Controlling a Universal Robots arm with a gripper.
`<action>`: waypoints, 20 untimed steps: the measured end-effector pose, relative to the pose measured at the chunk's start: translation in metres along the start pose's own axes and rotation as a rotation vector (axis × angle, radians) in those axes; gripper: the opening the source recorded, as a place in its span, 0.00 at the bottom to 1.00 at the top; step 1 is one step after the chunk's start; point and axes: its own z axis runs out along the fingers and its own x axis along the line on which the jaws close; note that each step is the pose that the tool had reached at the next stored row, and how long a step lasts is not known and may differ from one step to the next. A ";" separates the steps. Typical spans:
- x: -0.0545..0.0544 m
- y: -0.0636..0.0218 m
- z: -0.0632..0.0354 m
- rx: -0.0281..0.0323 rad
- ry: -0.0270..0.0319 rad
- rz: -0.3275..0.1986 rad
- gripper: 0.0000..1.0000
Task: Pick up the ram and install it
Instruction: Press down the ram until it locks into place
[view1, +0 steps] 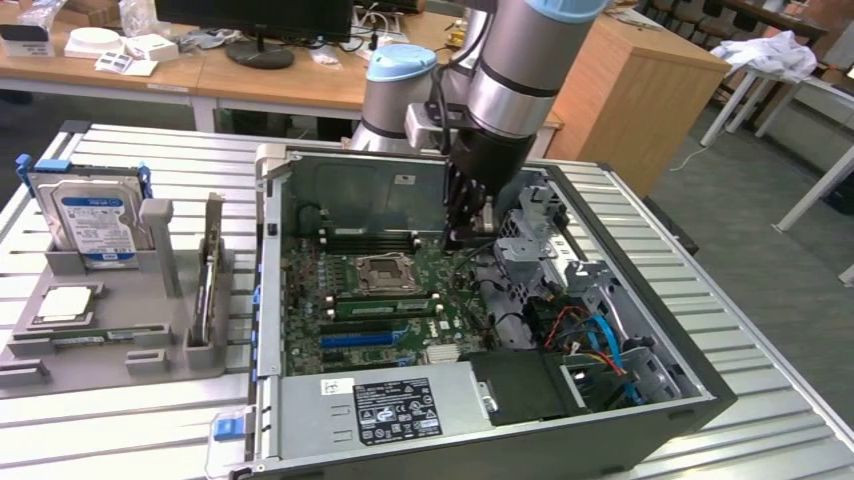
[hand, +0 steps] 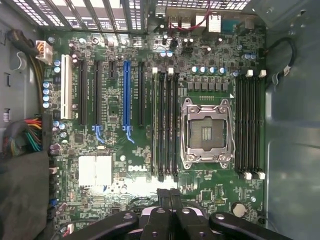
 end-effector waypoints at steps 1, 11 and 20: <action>0.000 0.0000 0.0011 0.0003 0.0000 0.000 0.11; 0.001 -0.0001 0.0098 0.0023 0.0000 0.000 0.11; 0.001 -0.0002 0.0151 0.0029 0.0000 0.000 0.11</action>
